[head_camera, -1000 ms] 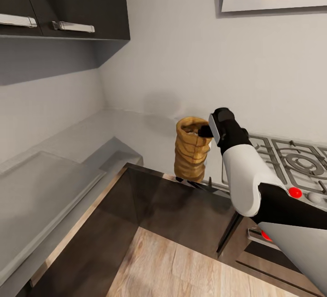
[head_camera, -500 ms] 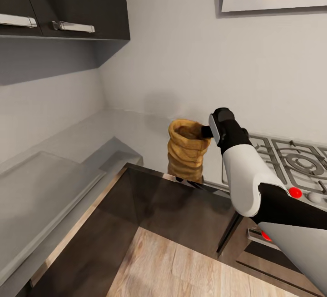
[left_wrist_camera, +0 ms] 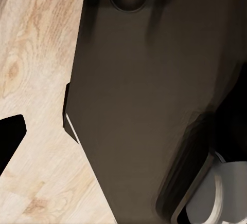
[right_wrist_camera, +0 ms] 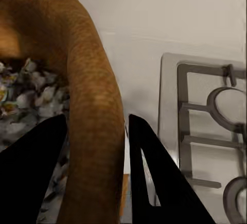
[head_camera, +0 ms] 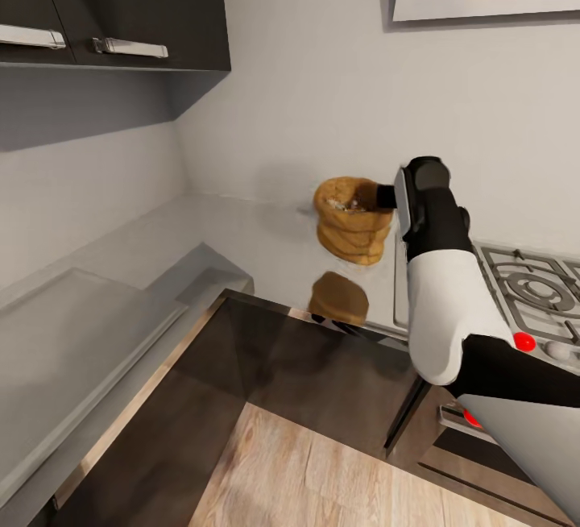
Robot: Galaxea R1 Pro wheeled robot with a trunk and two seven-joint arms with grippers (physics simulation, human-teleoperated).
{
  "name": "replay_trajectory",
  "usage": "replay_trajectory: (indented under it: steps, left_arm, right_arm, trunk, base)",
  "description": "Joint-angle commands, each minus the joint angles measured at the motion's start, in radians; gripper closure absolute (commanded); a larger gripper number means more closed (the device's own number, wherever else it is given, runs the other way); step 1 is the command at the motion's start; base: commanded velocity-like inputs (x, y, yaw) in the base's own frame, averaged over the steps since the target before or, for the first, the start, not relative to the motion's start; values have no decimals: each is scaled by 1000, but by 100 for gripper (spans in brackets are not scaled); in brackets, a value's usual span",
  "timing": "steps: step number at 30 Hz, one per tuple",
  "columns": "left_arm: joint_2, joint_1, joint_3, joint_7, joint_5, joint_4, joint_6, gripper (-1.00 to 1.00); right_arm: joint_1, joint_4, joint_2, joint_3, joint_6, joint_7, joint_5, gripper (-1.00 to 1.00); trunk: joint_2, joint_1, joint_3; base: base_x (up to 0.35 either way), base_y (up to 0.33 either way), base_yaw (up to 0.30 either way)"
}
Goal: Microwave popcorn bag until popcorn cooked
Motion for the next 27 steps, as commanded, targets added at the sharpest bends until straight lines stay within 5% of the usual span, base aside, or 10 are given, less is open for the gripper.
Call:
replay_trajectory:
  steps: [1, 14, 27]
  left_arm:
    - [-1, 0, 0, 1, 4, -1, -2, -100]
    - [-2, 0, 0, -2, 1, -2, -2, -100]
    - [-15, 0, 3, 2, 4, -1, -4, -100]
  right_arm:
    - [-1, -21, 1, 2, 3, -2, -3, 100]
    - [-1, -53, 1, 12, 3, -3, -1, 100]
    - [-1, -43, 1, 9, 3, -1, -6, 100]
  trunk:
    - [0, 0, -1]
    - [0, 0, -1]
    - [0, 0, -1]
  base:
    - [0, 0, 0]
    - [-12, 0, 0]
    - [-334, 0, 0]
